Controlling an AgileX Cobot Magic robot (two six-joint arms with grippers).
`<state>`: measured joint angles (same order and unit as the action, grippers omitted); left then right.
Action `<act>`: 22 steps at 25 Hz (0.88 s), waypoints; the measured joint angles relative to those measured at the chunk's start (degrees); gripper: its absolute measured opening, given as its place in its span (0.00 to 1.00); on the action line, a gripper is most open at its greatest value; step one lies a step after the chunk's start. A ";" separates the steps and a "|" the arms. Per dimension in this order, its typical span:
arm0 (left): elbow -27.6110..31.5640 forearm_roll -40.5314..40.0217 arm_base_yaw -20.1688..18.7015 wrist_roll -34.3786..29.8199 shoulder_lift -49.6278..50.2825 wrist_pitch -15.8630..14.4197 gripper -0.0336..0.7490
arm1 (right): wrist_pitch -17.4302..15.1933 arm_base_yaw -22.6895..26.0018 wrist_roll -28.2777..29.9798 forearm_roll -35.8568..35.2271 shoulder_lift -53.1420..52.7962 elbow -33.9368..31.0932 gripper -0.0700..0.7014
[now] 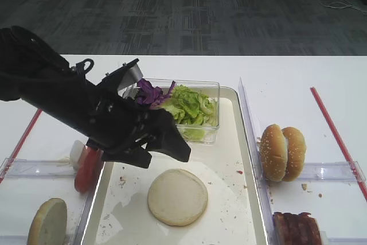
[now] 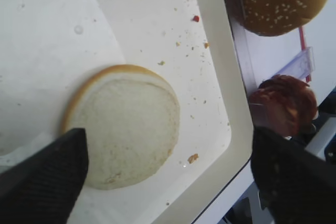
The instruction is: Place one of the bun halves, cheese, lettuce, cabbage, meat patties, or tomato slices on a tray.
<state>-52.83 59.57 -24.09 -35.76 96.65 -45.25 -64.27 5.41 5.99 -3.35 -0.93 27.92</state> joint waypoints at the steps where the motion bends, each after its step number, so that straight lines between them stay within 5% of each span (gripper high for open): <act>1: 0.00 0.00 0.00 0.25 -0.55 0.00 0.83 | 0.00 0.00 0.00 0.00 0.00 0.00 0.72; 22: 0.00 -2.52 0.00 6.81 -19.37 -4.31 0.83 | 0.12 0.00 -0.20 0.00 0.00 0.00 0.72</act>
<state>-52.83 57.06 -24.09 -28.95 77.29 -49.56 -64.15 5.41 5.79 -3.35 -0.93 27.92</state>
